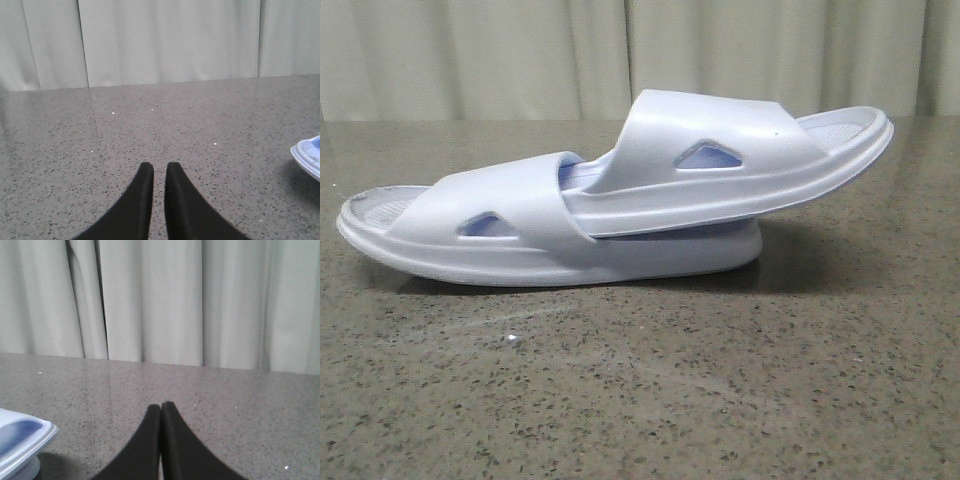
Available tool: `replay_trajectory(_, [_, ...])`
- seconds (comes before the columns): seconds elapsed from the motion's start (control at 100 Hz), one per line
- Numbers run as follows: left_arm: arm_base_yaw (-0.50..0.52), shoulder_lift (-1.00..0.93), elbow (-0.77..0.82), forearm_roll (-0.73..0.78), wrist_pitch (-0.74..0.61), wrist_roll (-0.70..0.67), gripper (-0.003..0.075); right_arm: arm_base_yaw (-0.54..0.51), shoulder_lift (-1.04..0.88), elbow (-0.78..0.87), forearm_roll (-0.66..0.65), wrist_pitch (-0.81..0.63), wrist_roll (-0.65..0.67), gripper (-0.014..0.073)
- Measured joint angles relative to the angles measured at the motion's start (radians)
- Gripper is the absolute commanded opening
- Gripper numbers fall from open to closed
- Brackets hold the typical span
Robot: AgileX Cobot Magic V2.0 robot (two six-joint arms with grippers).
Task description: Insert blue slippers together front up
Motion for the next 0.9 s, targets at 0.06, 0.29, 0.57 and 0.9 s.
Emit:
replay_trajectory(0.06, [0.000, 0.000, 0.000, 0.000, 0.000, 0.000, 0.0016, 0.000, 0.000, 0.010, -0.085, 0.000, 0.099, -0.0107])
replay_trajectory(0.29, [0.000, 0.000, 0.000, 0.000, 0.000, 0.000, 0.0016, 0.000, 0.000, 0.077, -0.589, -0.029, 0.634, -0.0107])
replay_trajectory(0.57, [0.000, 0.000, 0.000, -0.002, 0.000, 0.000, 0.0016, 0.000, -0.056, 0.192, -0.885, -0.100, 0.960, -0.0107])
replay_trajectory(0.9, [0.000, 0.000, 0.000, -0.002, 0.000, 0.000, 0.0016, 0.000, -0.183, 0.217, -0.903, -0.076, 0.981, -0.0107])
